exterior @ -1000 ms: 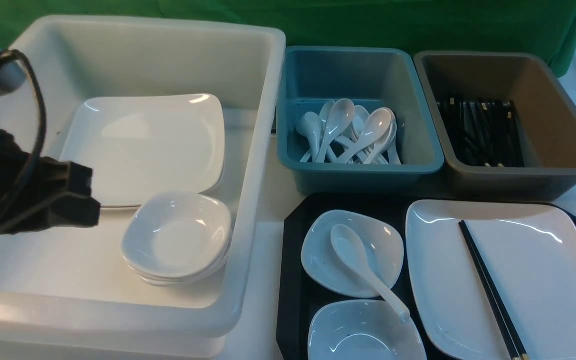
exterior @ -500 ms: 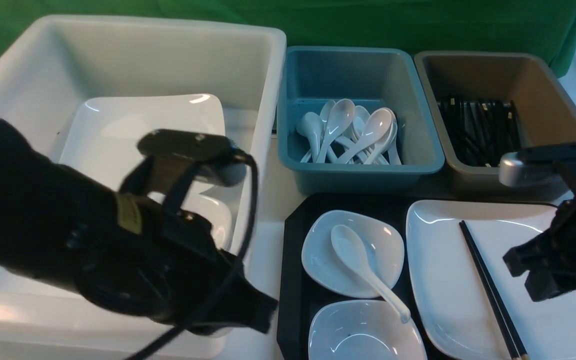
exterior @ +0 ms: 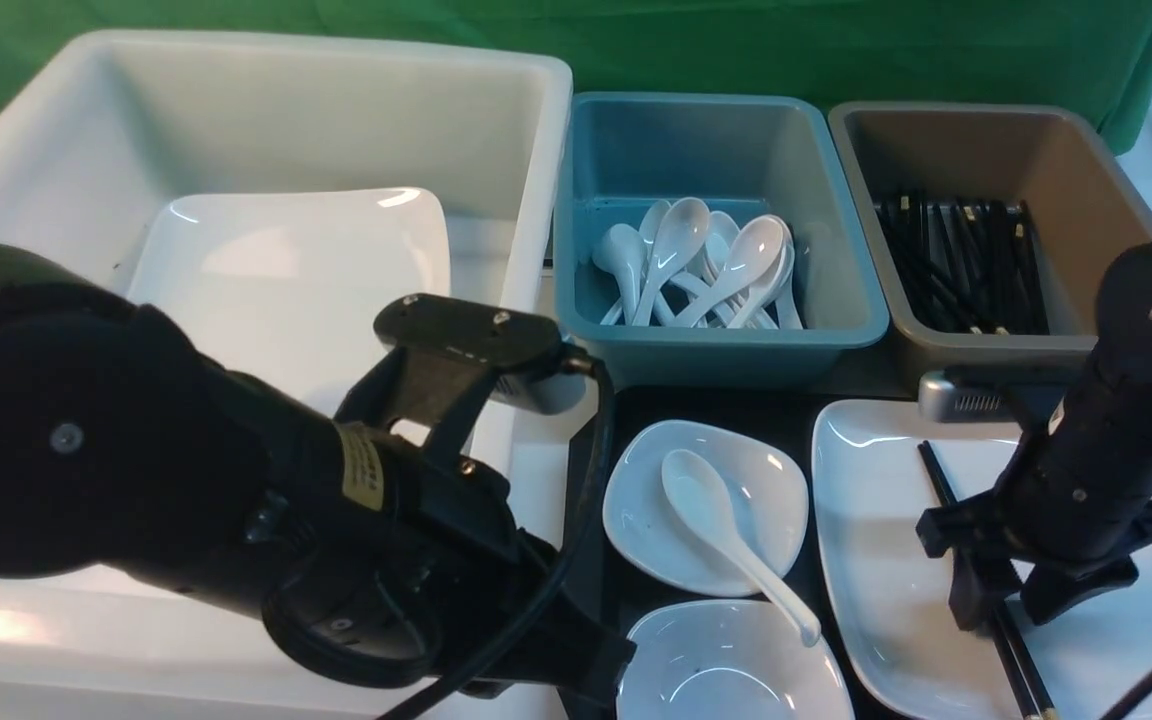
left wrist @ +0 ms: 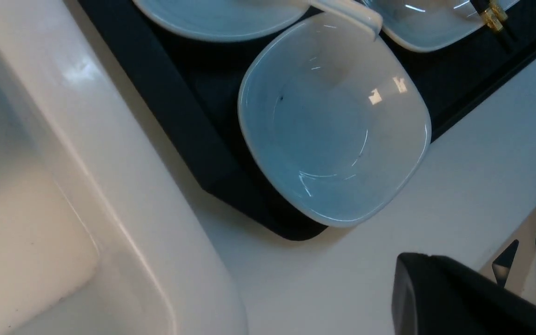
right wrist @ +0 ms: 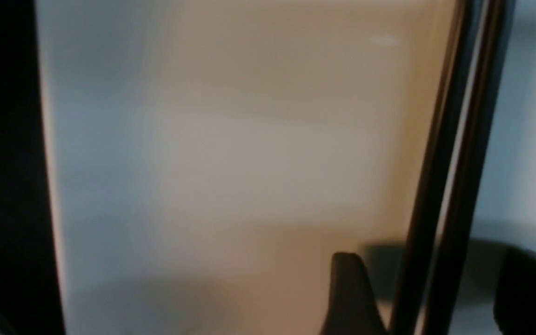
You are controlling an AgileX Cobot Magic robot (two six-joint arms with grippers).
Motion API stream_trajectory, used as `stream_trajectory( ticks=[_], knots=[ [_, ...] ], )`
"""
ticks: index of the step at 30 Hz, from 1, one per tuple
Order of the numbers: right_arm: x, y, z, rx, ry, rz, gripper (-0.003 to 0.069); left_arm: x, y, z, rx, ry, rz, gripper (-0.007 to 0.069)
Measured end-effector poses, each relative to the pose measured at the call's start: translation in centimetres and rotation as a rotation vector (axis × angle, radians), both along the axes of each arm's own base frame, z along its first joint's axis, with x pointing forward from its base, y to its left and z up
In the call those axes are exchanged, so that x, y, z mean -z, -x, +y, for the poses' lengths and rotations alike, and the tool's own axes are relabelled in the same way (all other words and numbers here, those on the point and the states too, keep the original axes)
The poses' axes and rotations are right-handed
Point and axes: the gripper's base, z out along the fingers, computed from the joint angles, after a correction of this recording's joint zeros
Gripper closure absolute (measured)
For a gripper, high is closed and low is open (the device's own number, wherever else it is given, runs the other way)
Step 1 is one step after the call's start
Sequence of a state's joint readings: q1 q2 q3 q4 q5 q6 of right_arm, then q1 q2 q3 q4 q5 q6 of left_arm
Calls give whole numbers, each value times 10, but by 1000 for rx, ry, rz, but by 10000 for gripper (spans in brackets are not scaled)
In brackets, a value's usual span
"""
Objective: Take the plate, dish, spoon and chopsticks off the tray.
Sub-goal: Use the right arm to grab a pair of chopsticks from the plate, then use the right arm to put the chopsticks into the small storage box on the right
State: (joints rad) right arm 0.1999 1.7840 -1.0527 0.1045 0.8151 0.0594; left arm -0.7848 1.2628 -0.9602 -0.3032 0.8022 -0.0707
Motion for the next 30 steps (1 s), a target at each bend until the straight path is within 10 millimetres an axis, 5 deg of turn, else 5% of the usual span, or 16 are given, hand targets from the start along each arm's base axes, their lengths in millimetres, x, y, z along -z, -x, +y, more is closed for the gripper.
stream_trajectory(
  ticks=[3, 6, 14, 23, 30],
  knots=[
    [2, -1, 0, -4, 2, -2, 325, 0, 0, 0, -1, 1, -1, 624],
    [2, -2, 0, -28, -2, -7, 519, 0, -1, 0, -3, 5, -6, 624],
    [-22, 8, 0, -53, -24, -24, 515, -2, -3, -2, -12, 25, -28, 624],
    [-114, 36, -5, -83, -96, -320, 515, -15, -18, -10, -62, 166, -216, 624],
    [-176, -18, -34, 45, -95, -687, 515, -44, -51, -23, -159, 410, -635, 624]
  ],
)
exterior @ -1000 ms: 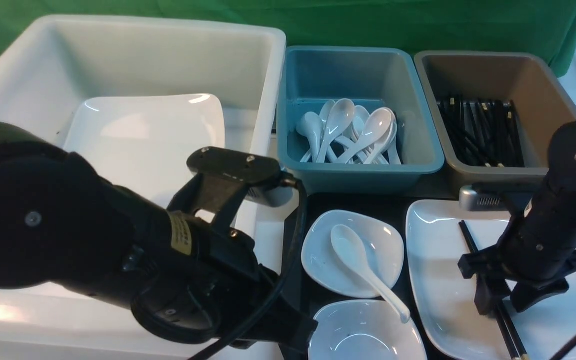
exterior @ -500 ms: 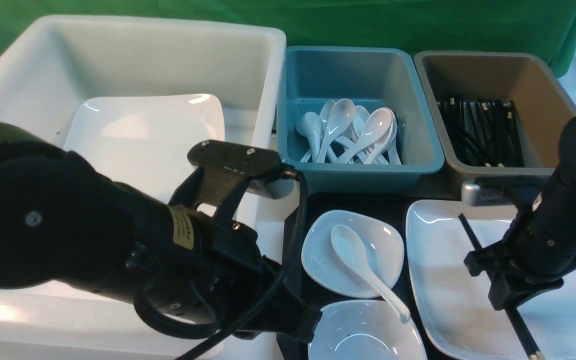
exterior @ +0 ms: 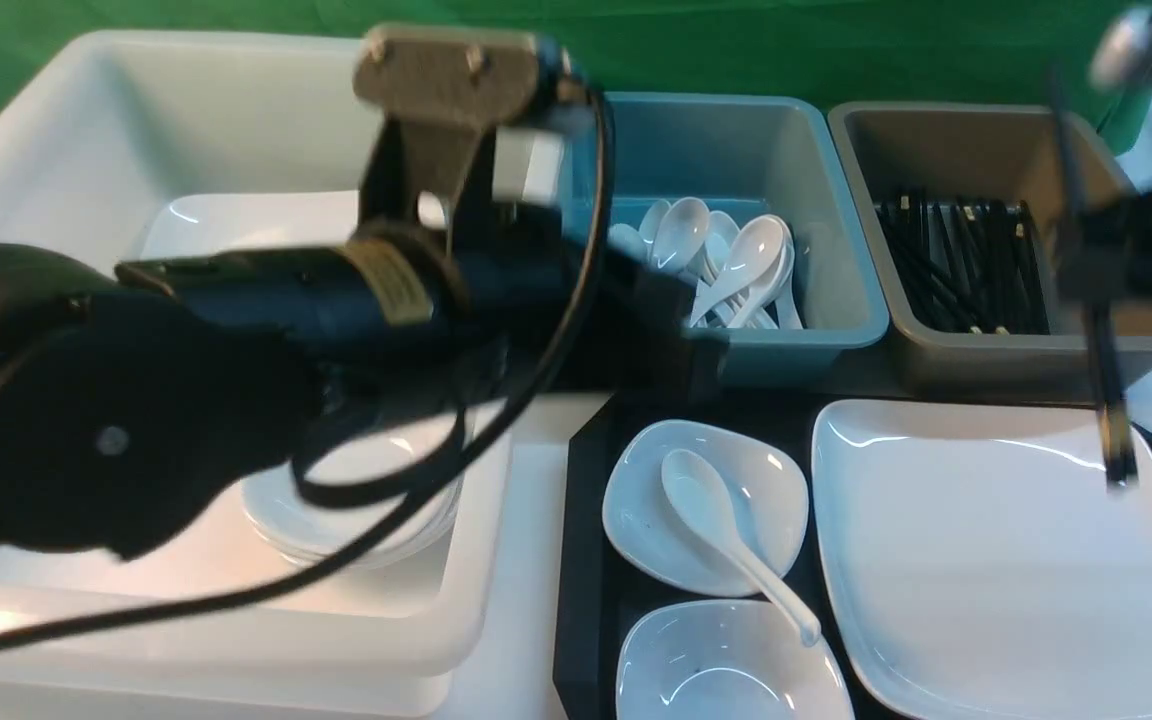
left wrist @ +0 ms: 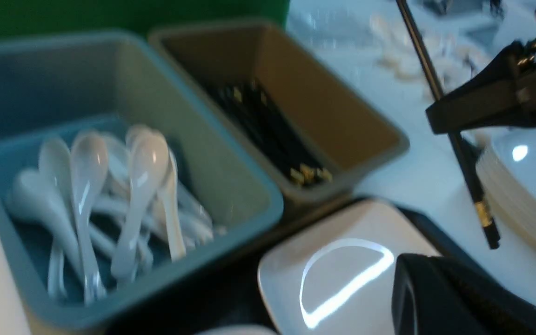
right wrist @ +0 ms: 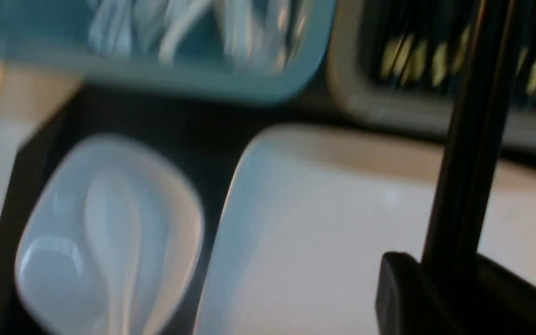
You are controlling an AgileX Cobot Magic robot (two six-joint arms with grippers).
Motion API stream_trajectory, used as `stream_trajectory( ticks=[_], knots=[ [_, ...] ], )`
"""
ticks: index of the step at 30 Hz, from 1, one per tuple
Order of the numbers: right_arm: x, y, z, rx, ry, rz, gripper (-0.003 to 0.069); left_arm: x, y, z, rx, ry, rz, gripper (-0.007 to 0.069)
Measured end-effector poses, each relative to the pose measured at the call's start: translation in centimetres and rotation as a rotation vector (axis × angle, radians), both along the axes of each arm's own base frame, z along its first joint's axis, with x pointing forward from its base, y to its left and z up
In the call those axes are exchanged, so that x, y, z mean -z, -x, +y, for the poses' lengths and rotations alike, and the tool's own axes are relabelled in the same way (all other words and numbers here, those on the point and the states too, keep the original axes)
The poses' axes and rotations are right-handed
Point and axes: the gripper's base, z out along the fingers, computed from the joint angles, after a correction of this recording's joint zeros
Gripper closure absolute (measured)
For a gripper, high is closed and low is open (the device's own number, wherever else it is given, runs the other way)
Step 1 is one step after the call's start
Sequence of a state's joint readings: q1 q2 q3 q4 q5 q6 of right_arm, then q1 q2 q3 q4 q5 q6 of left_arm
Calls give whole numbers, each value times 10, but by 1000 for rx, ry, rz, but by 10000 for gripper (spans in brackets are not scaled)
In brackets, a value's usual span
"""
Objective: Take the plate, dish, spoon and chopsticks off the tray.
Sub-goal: Use the right arm to put the chopsticks into the small storage box on the right
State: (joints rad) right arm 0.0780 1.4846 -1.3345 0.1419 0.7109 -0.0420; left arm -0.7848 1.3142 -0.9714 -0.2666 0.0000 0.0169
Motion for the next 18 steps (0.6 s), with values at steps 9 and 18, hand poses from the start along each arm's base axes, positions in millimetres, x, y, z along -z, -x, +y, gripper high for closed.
stream_trajectory(
  ticks=[9, 18],
  knots=[
    [-4, -99, -23, 96, -4, -217, 515, -10, -38, -37, 7, -7, -83, 622],
    [56, -160, -25, 126, -5, -279, 512, 5, -56, -57, 41, -113, -47, 622]
  ],
)
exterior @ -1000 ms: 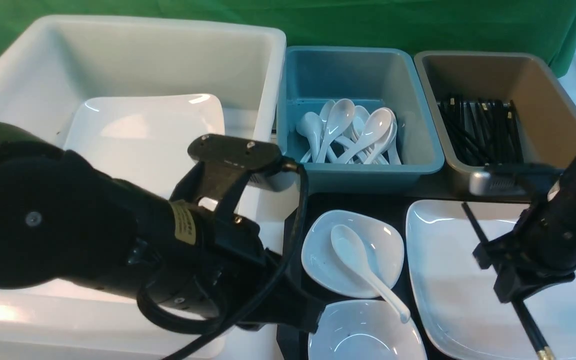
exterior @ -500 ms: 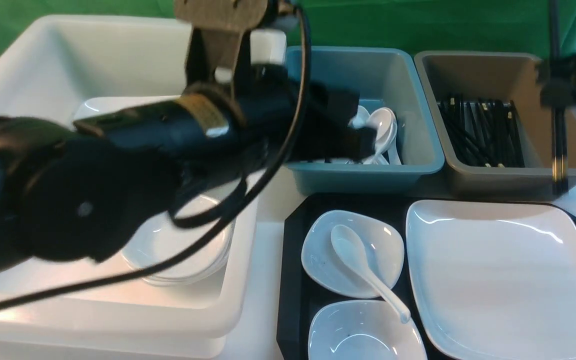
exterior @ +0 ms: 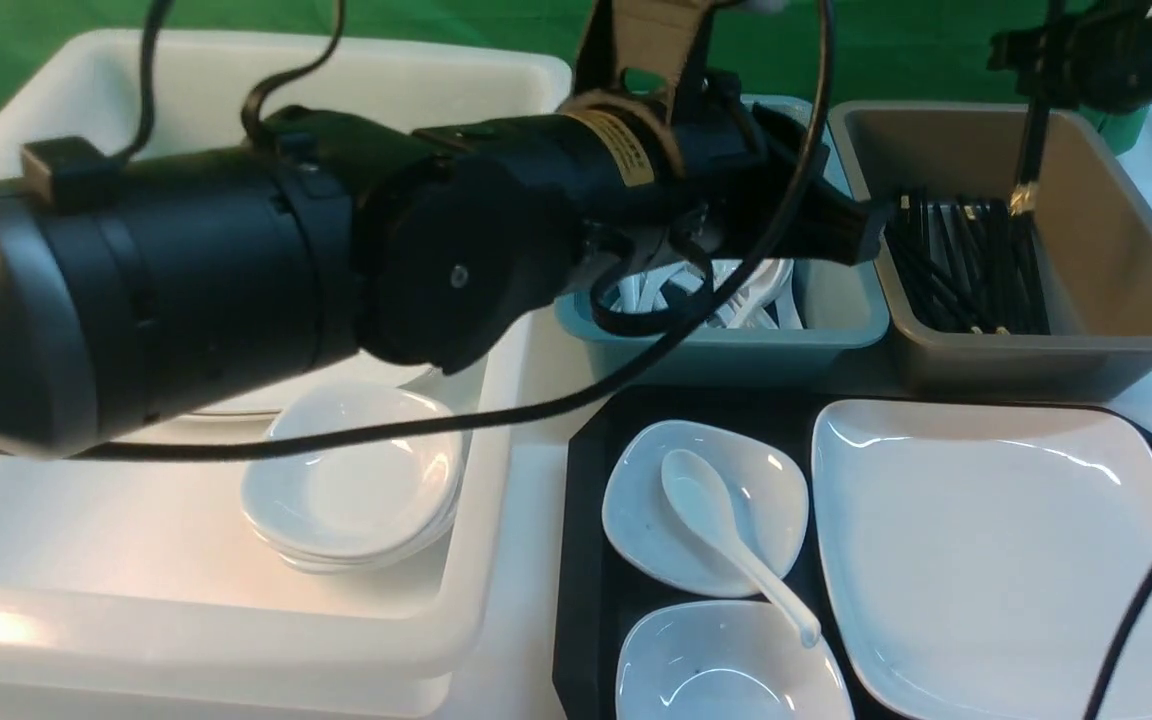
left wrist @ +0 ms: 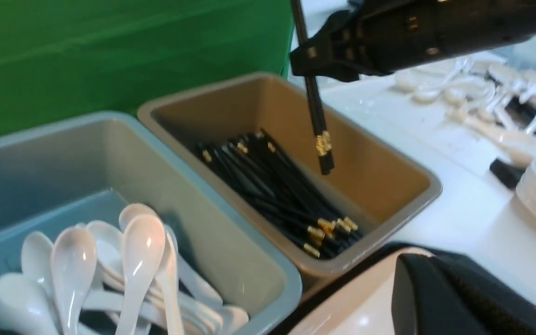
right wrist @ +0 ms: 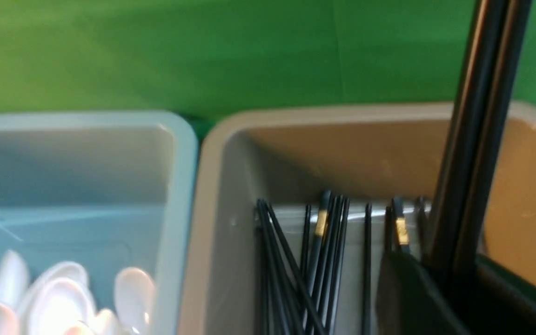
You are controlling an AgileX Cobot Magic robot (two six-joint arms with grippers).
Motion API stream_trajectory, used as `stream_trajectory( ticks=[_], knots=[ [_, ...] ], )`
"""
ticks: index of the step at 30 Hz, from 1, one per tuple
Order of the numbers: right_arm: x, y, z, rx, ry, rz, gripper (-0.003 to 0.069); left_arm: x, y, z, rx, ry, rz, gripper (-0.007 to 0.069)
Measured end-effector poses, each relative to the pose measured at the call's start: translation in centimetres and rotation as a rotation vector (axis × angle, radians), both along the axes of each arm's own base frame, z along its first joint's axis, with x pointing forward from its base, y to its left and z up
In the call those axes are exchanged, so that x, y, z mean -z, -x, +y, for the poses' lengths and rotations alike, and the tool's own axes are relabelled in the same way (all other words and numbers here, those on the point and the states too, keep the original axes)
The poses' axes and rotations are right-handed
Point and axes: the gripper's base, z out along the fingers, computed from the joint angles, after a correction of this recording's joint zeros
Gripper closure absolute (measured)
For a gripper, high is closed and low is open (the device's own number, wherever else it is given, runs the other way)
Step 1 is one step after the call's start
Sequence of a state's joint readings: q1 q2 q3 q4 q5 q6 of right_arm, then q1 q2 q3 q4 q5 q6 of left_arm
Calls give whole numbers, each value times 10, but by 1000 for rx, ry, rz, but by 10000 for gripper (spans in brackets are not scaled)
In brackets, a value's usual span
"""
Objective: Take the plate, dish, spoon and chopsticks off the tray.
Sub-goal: Use the right arm to put the chopsticks into the small storage box on the right
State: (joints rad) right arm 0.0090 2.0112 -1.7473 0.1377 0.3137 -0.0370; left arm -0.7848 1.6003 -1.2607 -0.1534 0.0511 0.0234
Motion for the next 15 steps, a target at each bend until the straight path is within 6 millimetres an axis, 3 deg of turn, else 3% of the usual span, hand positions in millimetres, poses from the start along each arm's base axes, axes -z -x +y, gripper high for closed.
stream_trajectory(
  ticks=[1, 4, 7, 9, 12, 15],
  knots=[
    [6, -2, 0, 0, 0, 11, 501, 0, 0, 0, 1, -5, 2, 622],
    [19, -5, 0, -2, -1, 50, 379, 4, 1, 1, 9, -37, 33, 622],
    [24, -1, 1, -12, -2, 126, 244, 9, 4, 1, 20, -87, 101, 622],
    [24, 5, 2, -24, -2, 197, 206, 13, 8, 2, 22, -123, 199, 622],
    [15, 24, 3, -61, 8, 355, 234, 16, 13, 3, 18, -199, 382, 622],
    [-13, 51, 5, -134, 45, 454, 383, 11, 15, 0, 20, -277, 524, 622]
  ],
)
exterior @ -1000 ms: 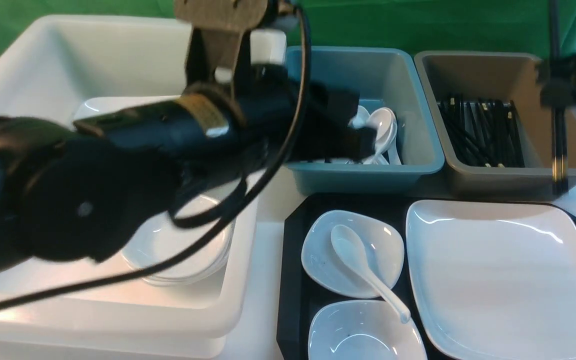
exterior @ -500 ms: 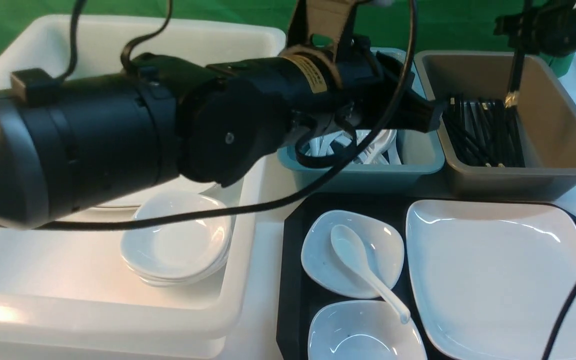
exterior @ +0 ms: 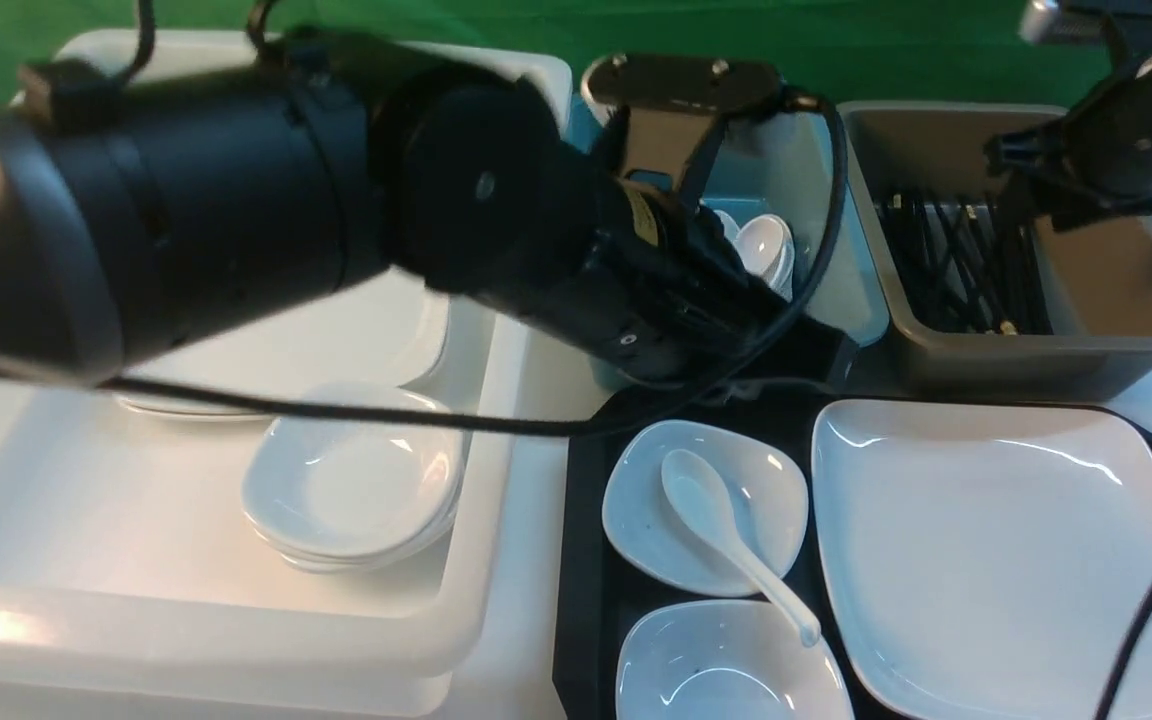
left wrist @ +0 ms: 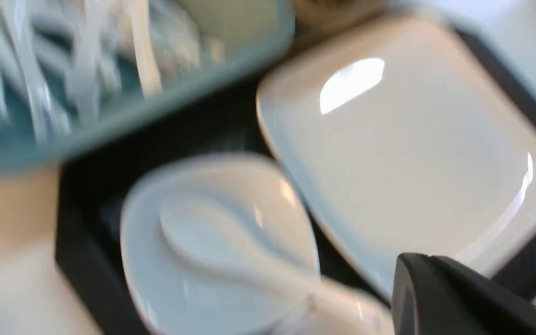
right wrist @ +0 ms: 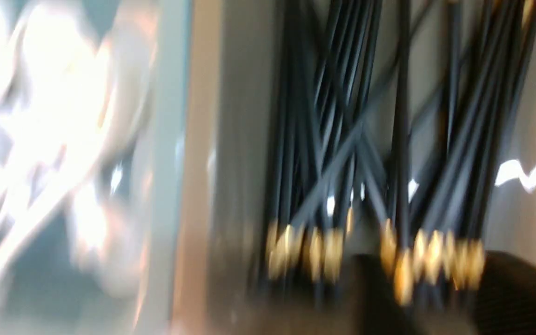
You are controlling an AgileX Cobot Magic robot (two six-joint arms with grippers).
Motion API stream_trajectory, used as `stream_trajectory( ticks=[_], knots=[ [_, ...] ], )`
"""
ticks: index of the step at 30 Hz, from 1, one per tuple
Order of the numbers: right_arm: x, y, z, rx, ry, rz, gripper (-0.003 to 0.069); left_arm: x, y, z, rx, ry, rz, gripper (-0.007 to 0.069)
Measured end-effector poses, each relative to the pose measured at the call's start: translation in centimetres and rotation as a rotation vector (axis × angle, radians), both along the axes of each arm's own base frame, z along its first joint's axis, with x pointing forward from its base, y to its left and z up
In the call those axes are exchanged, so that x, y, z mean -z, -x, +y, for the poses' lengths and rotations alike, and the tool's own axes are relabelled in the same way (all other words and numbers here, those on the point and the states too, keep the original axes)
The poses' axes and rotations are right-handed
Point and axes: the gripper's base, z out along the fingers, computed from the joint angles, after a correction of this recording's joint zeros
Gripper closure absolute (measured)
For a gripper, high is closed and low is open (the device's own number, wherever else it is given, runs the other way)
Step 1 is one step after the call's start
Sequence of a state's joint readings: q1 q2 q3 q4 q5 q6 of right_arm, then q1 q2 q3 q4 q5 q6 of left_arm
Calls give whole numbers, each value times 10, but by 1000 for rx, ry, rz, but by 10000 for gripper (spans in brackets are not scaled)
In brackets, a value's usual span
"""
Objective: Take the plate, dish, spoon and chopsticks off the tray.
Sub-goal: Use the right arm to put the chopsticks into the small storage box on the right, then use the left arm to grab a soup spoon from the plate
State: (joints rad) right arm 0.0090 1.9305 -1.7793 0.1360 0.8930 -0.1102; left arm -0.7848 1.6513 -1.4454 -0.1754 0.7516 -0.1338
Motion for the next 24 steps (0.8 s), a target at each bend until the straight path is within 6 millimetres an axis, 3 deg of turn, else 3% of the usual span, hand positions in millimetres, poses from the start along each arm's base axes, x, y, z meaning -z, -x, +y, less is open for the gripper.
stream_trajectory(
  ticks=[1, 2, 3, 5, 6, 7, 9, 10, 12, 16, 23, 24],
  knots=[
    [-15, 12, 1, -24, 4, 20, 467, 1, -1, -2, -6, -32, 58, 622],
    [-17, 15, 1, -29, 4, 22, 481, 0, -1, -3, -5, -41, 73, 622],
    [-38, 32, 3, -57, 2, 33, 571, 1, -4, -8, -9, -66, 126, 622],
    [-62, 54, 5, -107, -11, 38, 615, 7, -10, -17, -16, -93, 204, 622],
    [-65, 57, 6, -109, -14, 39, 617, 8, -11, -18, -16, -97, 209, 622],
    [-85, 75, 9, -160, -29, 7, 628, 18, -15, -25, -15, -113, 268, 622],
    [-102, 94, 12, -184, -53, -42, 629, 36, -19, -34, -19, -140, 340, 617],
    [-105, 96, 12, -186, -51, -50, 629, 36, -19, -35, -20, -139, 343, 617],
    [-120, 130, 14, -201, -73, -90, 628, 65, -24, -44, -33, -195, 416, 586],
    [-119, 170, 19, -219, -92, -95, 625, 93, -31, -50, -78, -250, 455, 482],
    [-103, 220, 21, -211, -105, -140, 615, 109, -42, -52, -198, -243, 447, 208],
    [-102, 220, 21, -211, -106, -135, 615, 109, -42, -52, -198, -243, 447, 208]
  ],
)
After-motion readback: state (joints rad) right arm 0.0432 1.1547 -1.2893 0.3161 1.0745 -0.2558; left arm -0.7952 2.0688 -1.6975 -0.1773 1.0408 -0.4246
